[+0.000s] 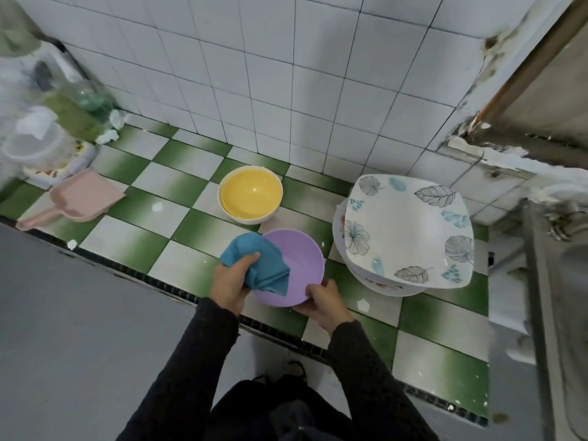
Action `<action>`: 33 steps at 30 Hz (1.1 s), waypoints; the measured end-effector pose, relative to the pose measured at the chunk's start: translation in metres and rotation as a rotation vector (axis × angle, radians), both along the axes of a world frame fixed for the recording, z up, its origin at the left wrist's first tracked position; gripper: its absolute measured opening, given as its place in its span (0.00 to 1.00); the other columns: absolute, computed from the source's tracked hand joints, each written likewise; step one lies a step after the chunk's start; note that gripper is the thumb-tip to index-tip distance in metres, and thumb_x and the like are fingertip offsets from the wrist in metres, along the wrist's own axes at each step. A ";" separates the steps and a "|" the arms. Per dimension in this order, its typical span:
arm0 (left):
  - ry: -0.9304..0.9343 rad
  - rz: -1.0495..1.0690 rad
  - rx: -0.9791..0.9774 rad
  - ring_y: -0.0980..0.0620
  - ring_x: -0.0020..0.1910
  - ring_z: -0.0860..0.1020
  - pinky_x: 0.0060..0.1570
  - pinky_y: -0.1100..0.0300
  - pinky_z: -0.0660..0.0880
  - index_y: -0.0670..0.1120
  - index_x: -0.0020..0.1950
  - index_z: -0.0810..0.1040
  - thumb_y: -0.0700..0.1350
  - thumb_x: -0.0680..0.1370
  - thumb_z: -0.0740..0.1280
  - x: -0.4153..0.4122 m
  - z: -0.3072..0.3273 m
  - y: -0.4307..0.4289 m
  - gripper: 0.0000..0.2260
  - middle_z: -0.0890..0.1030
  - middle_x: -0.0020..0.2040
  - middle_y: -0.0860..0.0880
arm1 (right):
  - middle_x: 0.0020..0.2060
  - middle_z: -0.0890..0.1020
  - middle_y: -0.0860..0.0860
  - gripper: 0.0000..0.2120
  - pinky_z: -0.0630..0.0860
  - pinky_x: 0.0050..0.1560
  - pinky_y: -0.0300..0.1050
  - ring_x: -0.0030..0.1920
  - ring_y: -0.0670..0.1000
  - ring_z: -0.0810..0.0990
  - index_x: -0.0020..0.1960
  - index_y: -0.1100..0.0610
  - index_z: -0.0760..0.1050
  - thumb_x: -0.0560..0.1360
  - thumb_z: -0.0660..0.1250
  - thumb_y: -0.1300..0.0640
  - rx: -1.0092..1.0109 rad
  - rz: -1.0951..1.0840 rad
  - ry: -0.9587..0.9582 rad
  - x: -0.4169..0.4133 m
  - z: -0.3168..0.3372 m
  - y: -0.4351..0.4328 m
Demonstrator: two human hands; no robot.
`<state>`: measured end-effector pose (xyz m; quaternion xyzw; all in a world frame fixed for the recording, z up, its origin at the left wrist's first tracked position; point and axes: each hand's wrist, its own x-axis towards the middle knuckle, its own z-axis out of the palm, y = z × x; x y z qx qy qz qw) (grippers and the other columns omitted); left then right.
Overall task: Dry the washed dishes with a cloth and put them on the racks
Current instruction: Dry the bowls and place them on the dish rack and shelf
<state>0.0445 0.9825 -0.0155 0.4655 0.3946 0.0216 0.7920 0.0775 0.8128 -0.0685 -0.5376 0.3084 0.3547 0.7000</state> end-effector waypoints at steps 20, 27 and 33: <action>-0.220 -0.113 0.512 0.50 0.49 0.80 0.49 0.55 0.78 0.47 0.56 0.79 0.40 0.78 0.68 0.056 0.042 0.069 0.08 0.82 0.50 0.48 | 0.66 0.69 0.57 0.34 0.84 0.51 0.54 0.63 0.63 0.77 0.74 0.56 0.57 0.73 0.68 0.70 0.128 -0.274 -0.328 0.034 0.057 0.063; -0.253 -0.214 0.691 0.47 0.51 0.79 0.53 0.51 0.77 0.49 0.57 0.77 0.41 0.79 0.66 0.073 0.055 0.095 0.08 0.81 0.49 0.47 | 0.67 0.66 0.54 0.46 0.78 0.63 0.54 0.66 0.54 0.70 0.74 0.59 0.59 0.63 0.79 0.61 -0.529 -0.011 -0.723 0.073 0.078 0.104; -0.238 -0.224 0.756 0.48 0.47 0.76 0.45 0.59 0.72 0.48 0.55 0.75 0.42 0.81 0.64 0.080 0.056 0.117 0.04 0.79 0.48 0.47 | 0.66 0.62 0.54 0.47 0.72 0.62 0.46 0.66 0.55 0.66 0.74 0.61 0.56 0.64 0.80 0.61 -0.732 0.186 -0.876 0.088 0.091 0.124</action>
